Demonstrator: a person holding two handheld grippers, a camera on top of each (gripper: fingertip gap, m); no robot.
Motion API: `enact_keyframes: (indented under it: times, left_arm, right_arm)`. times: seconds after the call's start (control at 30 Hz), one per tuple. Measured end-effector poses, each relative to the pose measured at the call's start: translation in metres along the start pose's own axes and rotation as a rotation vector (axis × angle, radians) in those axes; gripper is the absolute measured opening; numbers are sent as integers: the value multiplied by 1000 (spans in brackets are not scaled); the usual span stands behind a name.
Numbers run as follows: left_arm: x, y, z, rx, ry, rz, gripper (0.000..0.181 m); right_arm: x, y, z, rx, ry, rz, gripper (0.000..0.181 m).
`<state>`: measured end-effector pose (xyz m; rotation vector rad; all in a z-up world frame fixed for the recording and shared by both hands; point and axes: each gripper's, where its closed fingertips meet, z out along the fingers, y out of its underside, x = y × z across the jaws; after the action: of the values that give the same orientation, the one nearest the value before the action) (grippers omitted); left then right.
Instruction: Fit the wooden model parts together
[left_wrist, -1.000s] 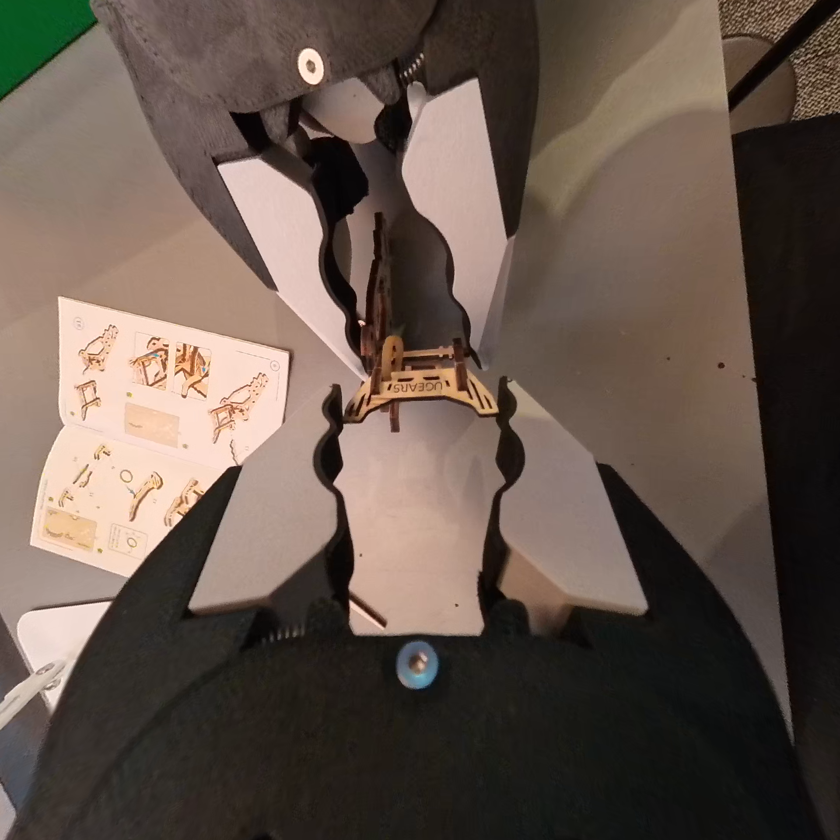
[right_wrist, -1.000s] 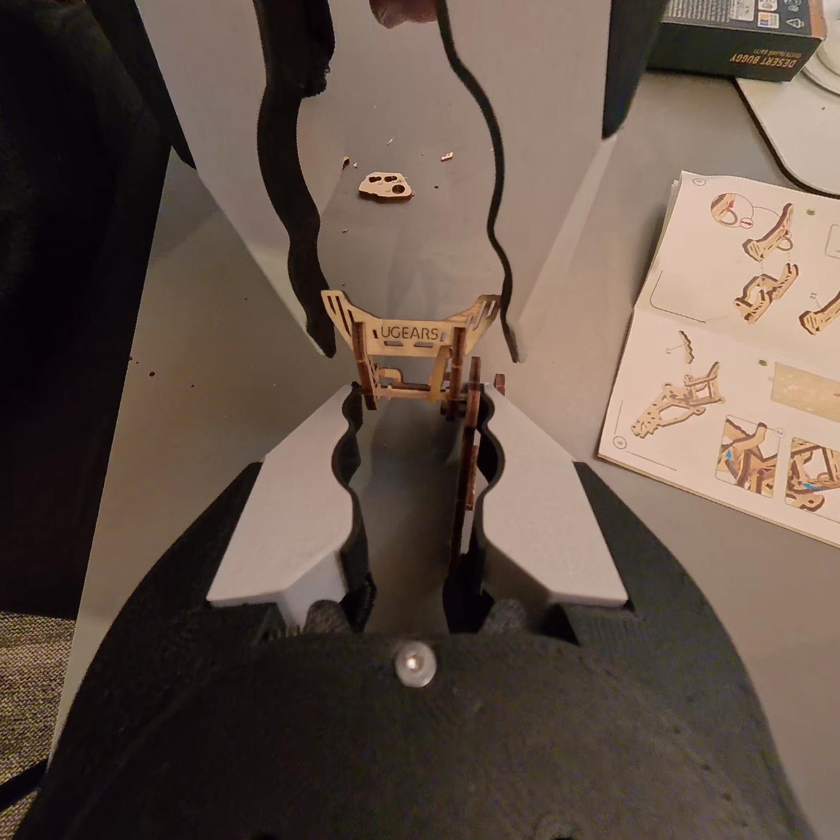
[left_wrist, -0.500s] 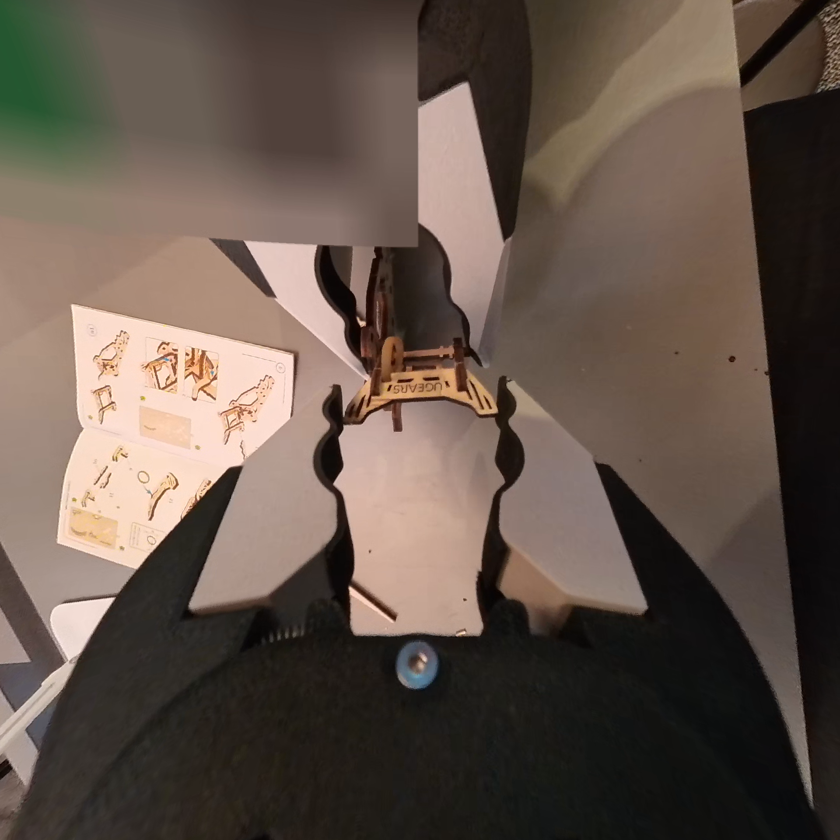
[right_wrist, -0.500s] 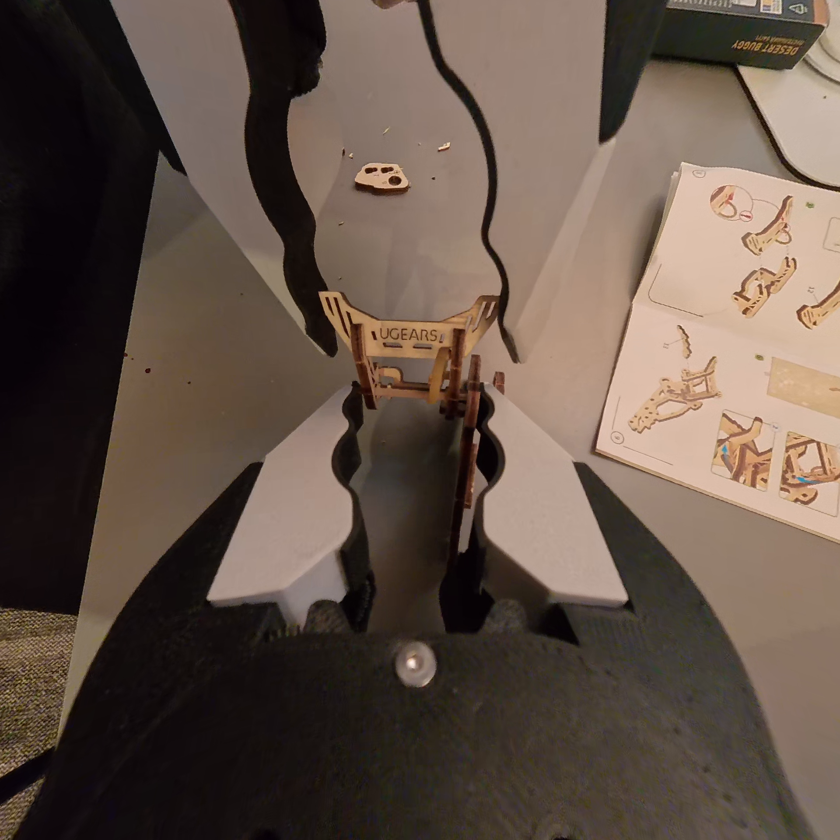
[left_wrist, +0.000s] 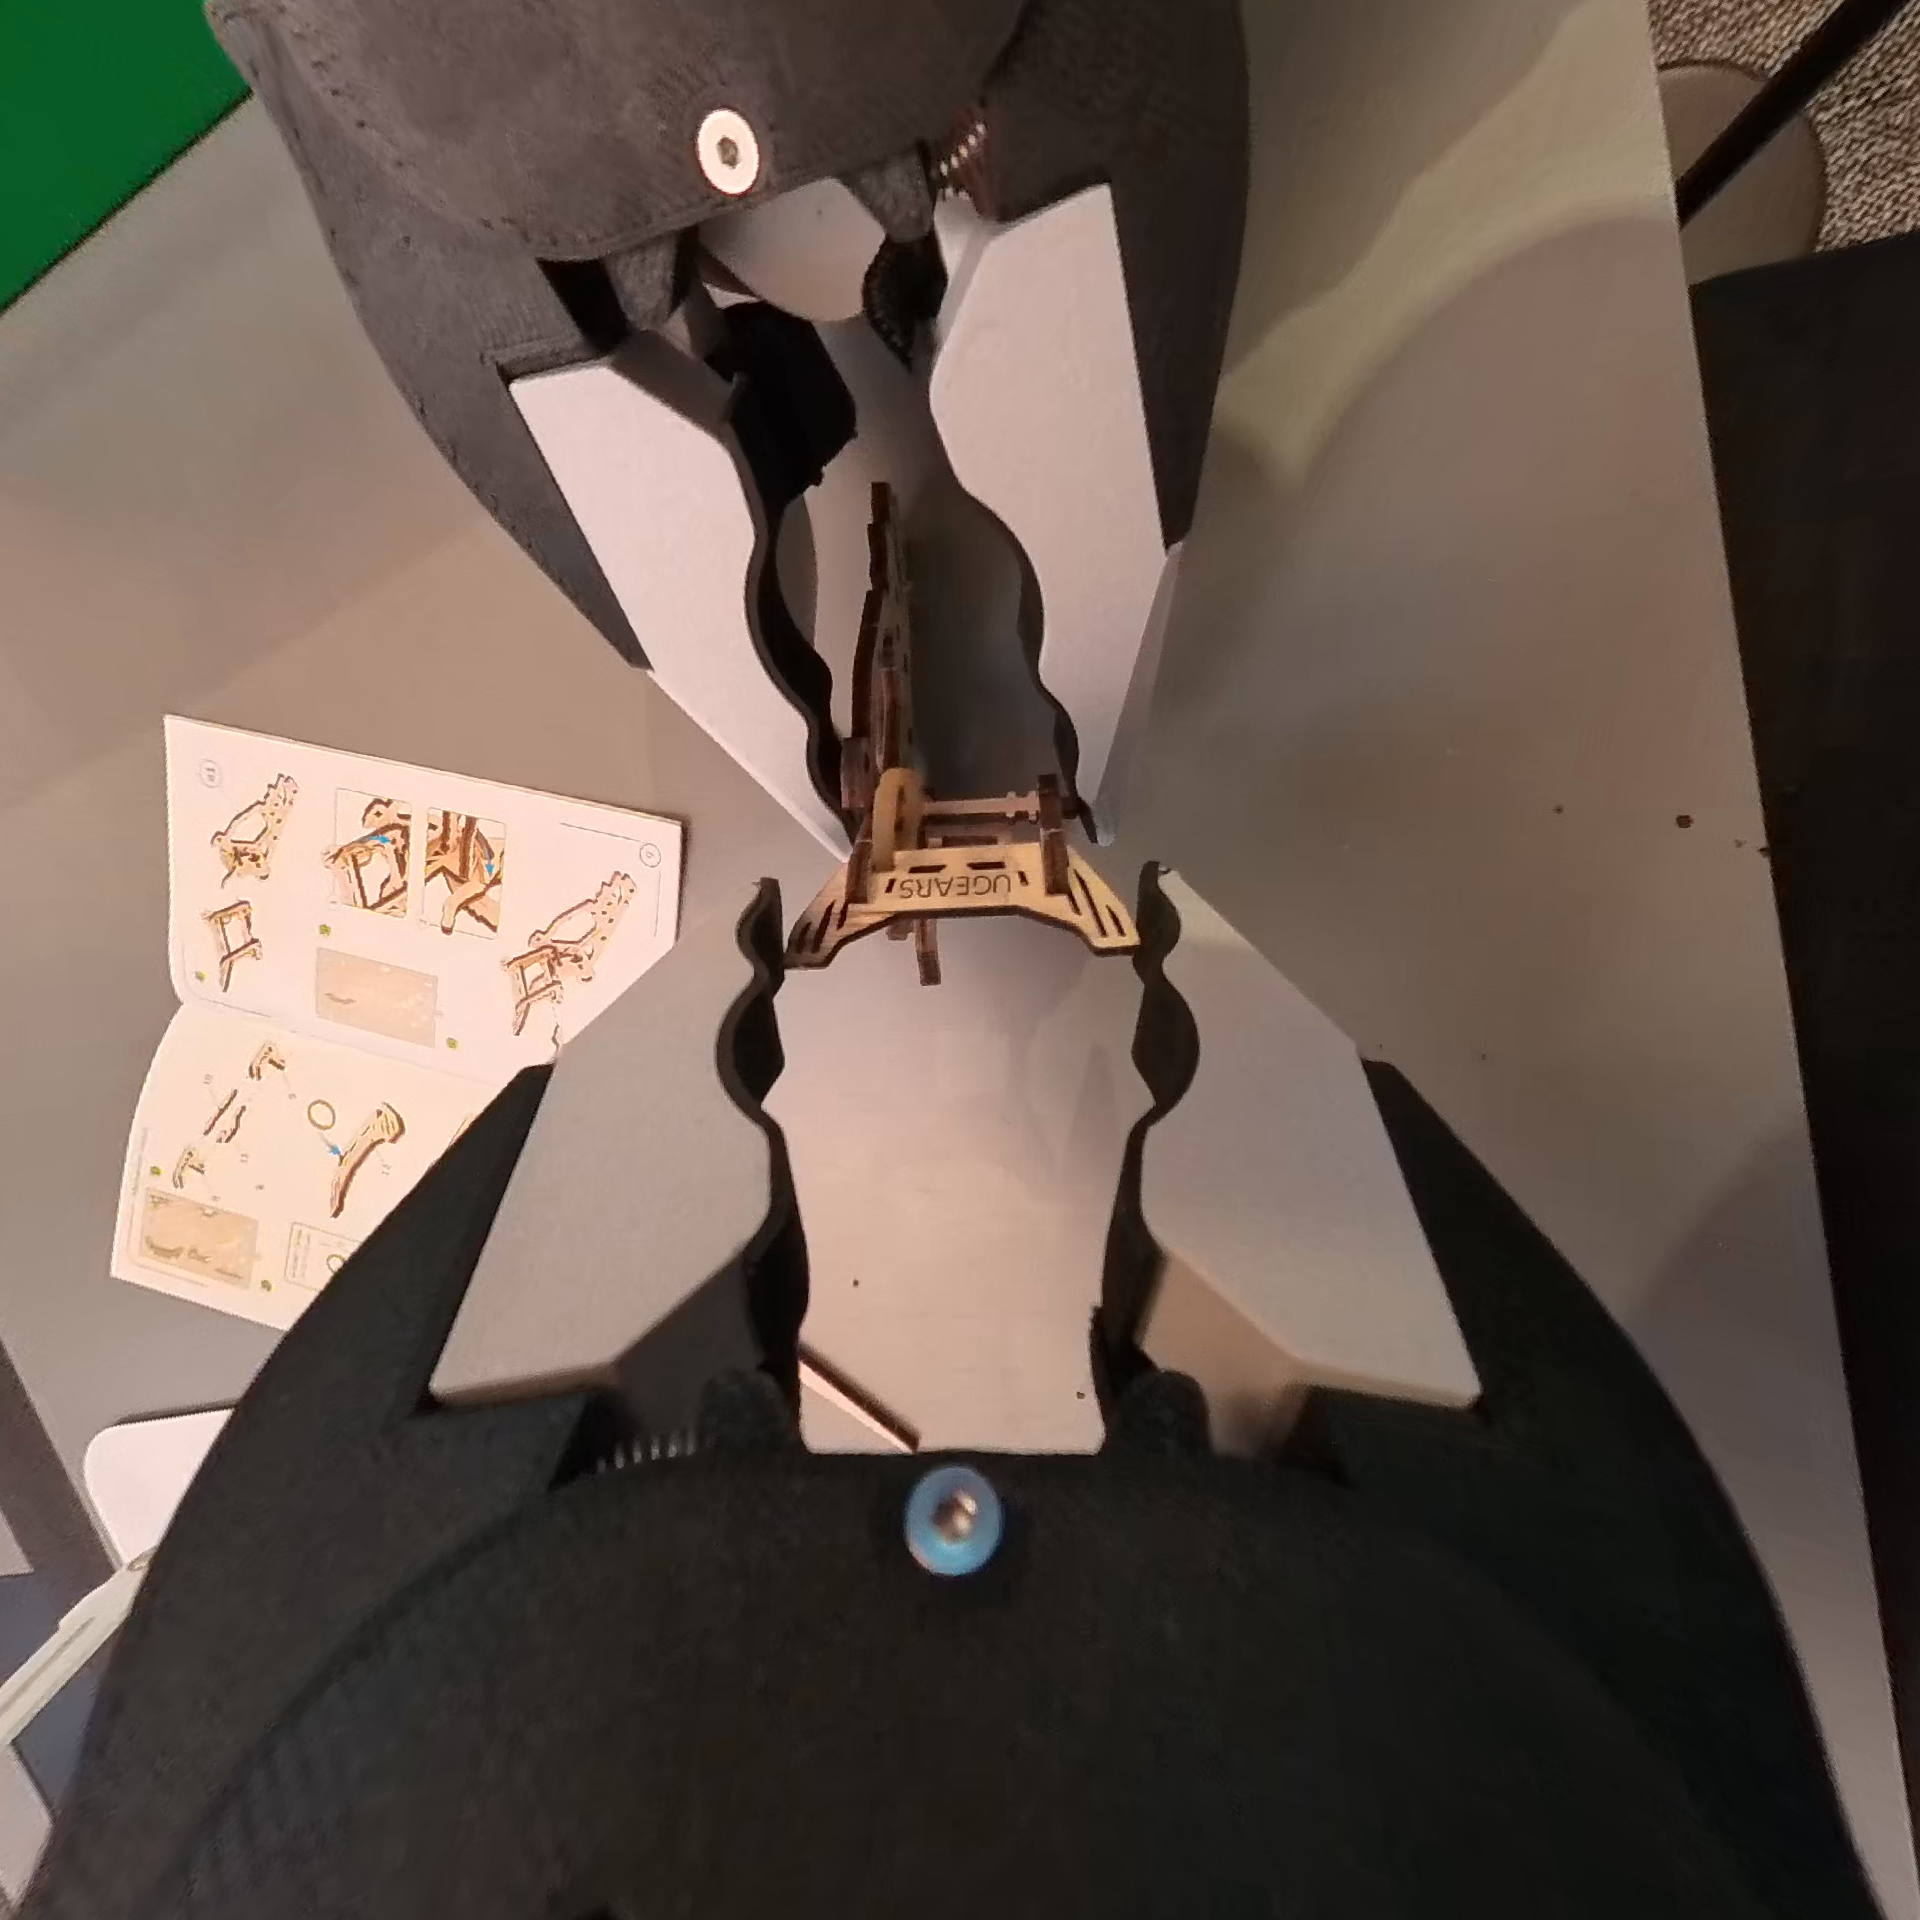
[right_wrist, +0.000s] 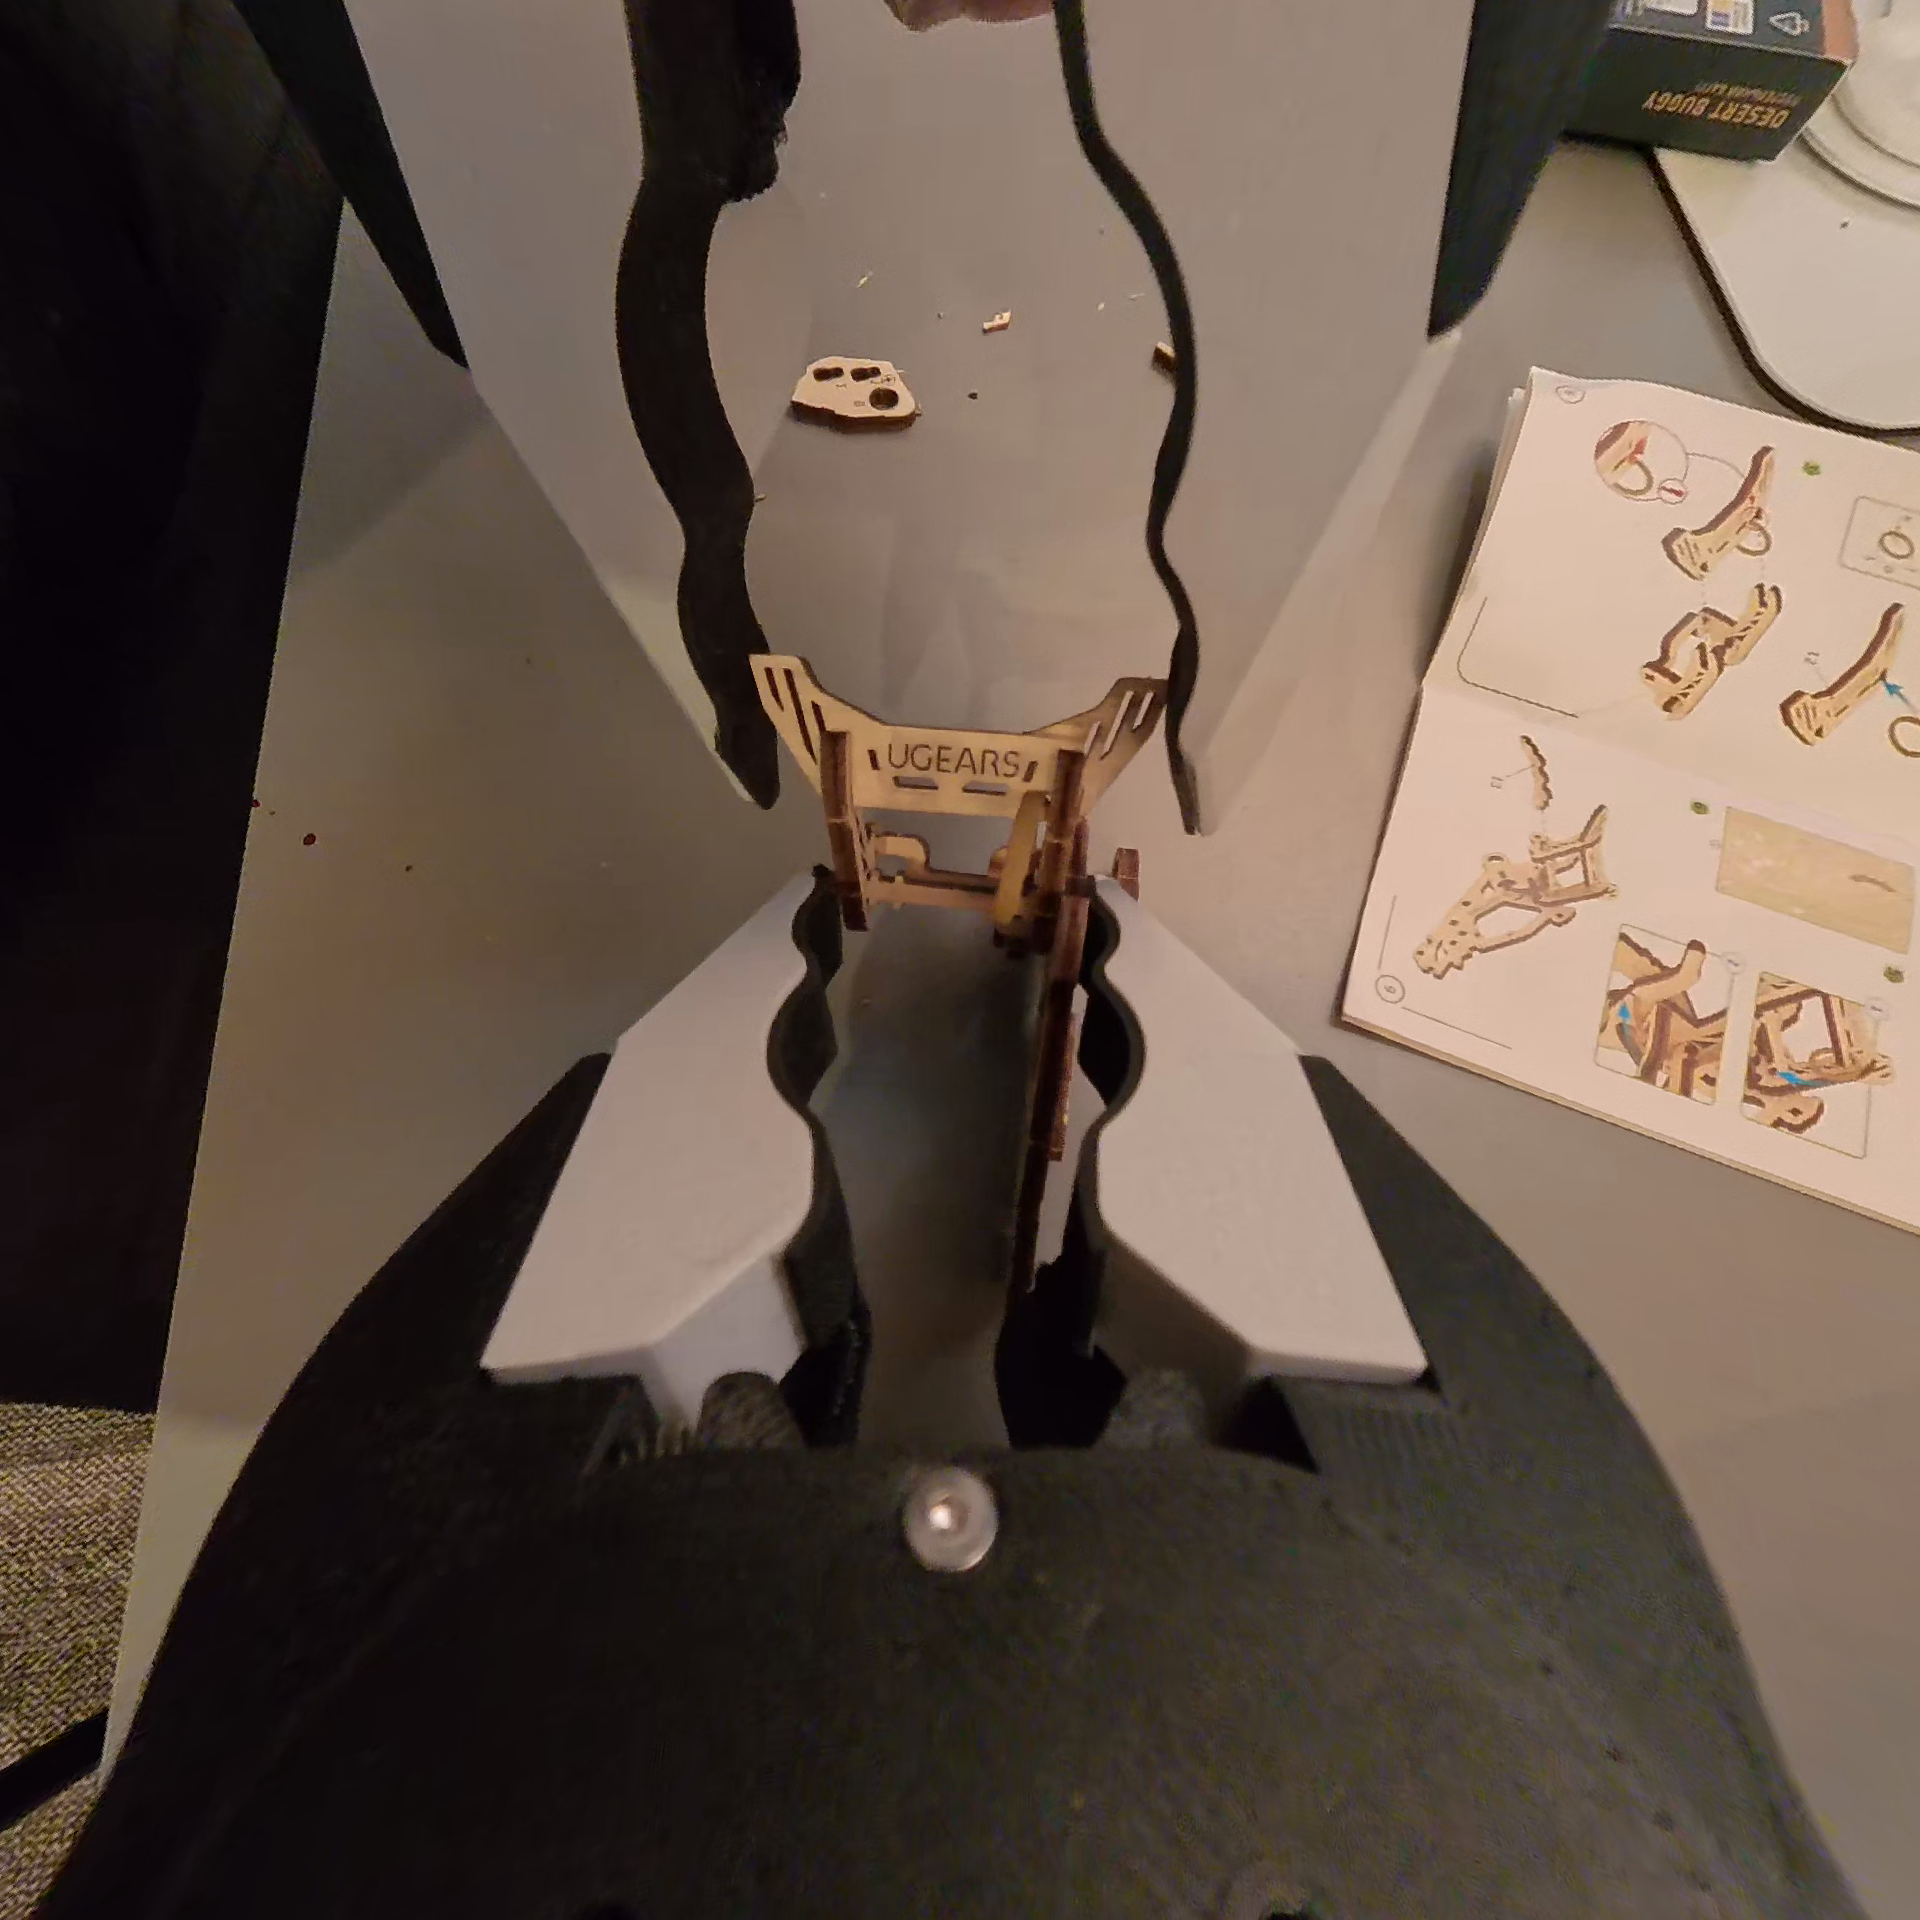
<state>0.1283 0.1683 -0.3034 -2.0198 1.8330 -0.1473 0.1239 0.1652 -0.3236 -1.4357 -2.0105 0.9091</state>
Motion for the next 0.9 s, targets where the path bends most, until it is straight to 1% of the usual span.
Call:
enact_keyframes:
  times: [0.13, 0.27, 0.4, 0.7, 0.8, 0.9]
  left_arm:
    - [0, 2, 0, -2, -1, -5, 66]
    - [-2, 5, 1, -7, -8, -9, 66]
    - [-3, 6, 1, 6, -4, -23, 66]
    - [-7, 10, 2, 64, 11, -81, 72]
    - [-9, 13, 2, 84, 15, -120, 77]
    - [-9, 12, -6, 142, 25, -176, 78]
  right_arm:
    - [0, -1, 1, 11, -13, 17, 43]
    - [4, 3, -2, 2, 0, 29, 52]
    - [6, 3, -3, 10, 1, 50, 41]
    - [6, 0, -6, 33, -11, 67, 38]
    - [5, -2, -6, 42, -28, 78, 38]
    - [3, -8, -12, 93, -64, 113, 38]
